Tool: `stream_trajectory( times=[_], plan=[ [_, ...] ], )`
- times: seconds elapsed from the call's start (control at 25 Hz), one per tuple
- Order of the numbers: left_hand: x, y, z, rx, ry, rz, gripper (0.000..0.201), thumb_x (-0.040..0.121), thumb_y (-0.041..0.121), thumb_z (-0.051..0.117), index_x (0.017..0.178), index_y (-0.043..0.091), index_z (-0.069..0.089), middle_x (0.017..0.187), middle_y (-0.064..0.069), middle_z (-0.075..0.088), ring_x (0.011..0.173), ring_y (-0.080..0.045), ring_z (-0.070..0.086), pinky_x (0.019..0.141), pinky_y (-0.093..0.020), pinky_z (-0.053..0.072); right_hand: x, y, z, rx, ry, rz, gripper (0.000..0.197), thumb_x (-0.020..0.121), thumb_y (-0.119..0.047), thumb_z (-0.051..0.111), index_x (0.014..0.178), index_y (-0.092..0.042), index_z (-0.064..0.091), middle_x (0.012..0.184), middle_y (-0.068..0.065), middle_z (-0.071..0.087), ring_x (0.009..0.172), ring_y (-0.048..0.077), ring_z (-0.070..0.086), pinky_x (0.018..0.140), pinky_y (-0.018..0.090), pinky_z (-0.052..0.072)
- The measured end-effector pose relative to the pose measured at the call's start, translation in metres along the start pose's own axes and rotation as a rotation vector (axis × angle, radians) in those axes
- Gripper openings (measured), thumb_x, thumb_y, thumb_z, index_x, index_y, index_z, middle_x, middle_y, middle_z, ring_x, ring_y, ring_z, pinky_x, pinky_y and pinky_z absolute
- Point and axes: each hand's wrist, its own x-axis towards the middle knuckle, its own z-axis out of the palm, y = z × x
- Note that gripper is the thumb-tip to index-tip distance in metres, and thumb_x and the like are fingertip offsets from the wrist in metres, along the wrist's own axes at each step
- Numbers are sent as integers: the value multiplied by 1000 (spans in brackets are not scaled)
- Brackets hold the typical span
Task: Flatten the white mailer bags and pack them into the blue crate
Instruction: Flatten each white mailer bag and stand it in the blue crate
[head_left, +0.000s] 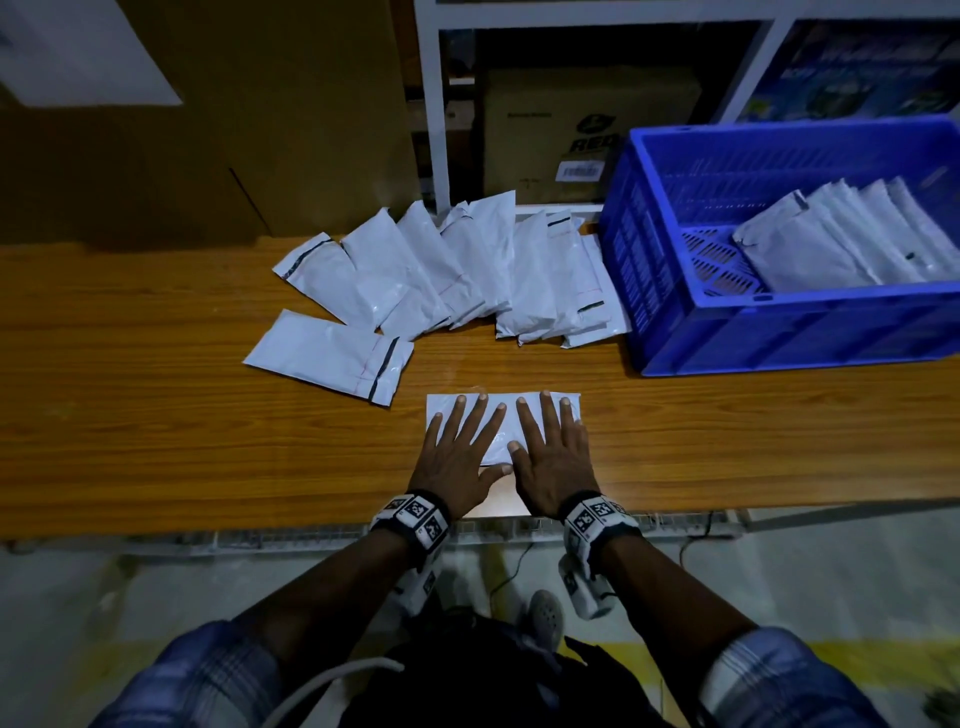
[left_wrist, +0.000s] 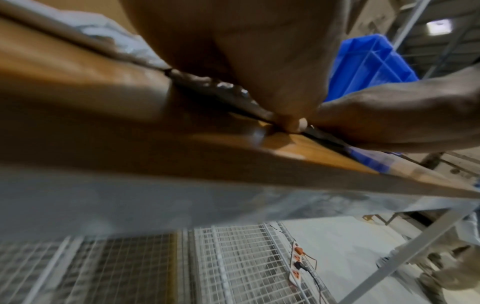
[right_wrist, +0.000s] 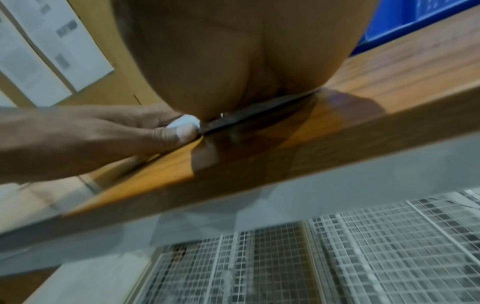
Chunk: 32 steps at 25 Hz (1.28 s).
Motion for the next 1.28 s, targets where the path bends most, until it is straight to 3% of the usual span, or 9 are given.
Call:
stream_trajectory(
  times=[0.2,0.28,0.4,0.6,0.76,0.84,1.0,1.2,1.28],
  plan=[
    [8,0,-34,50,-121,23,76,99,62,36,159,34,1,168,2,0,154,-24,1,124,-44,9,3,-2,-17,58,-143,19,75,94,-64,19,153,-35,-18,158,-5,-30,144,26,-32,118,49,-13],
    [13,0,-51,79,-207,38,74,100,62,33,159,32,0,168,0,1,154,-26,3,124,-45,9,6,-3,-28,-6,-214,-13,89,88,-68,30,152,-32,-20,156,-8,-33,143,29,-33,116,50,-18],
    [22,1,-72,91,-298,41,75,101,62,32,160,28,2,168,-4,4,154,-29,7,123,-46,9,12,-5,-42,-173,-226,-89,98,86,-46,52,155,-26,-16,161,-1,-25,146,33,-26,117,55,-14],
    [22,2,-80,75,-310,22,81,99,58,45,160,29,-1,168,-5,-2,154,-29,2,123,-50,10,17,-13,-68,-193,-197,-105,87,96,-24,55,156,-32,-8,165,-1,-6,151,29,-4,121,52,-1],
    [24,8,-84,-7,-175,-3,91,94,17,61,160,29,-1,167,-6,9,153,-28,12,122,-46,18,14,-22,-89,-299,-121,-114,70,102,-14,35,156,-34,-6,165,2,-2,151,30,-1,121,52,1],
    [30,10,-96,-80,-78,-1,93,89,8,63,160,28,6,166,-5,15,152,-27,16,122,-45,19,16,-27,-104,-353,-42,-134,69,101,-10,30,156,-33,-4,165,4,2,151,31,4,120,53,4],
    [46,4,-131,-103,147,119,84,84,3,62,157,21,24,162,-5,29,148,-23,27,120,-43,25,20,-39,-141,-442,127,-136,71,99,-9,32,157,-33,-2,165,5,8,150,32,11,119,52,13],
    [82,15,-196,-39,242,223,80,89,14,65,157,22,23,162,-4,29,148,-24,27,120,-43,24,30,-40,-198,-459,281,-48,70,102,-20,38,156,-33,-5,165,6,8,149,33,14,118,52,18],
    [101,26,-220,-14,308,284,78,88,11,64,156,22,28,160,-3,33,146,-23,31,119,-42,25,33,-32,-222,-477,332,-10,75,99,-19,44,156,-32,-3,164,7,12,148,33,17,115,52,22]
  ],
)
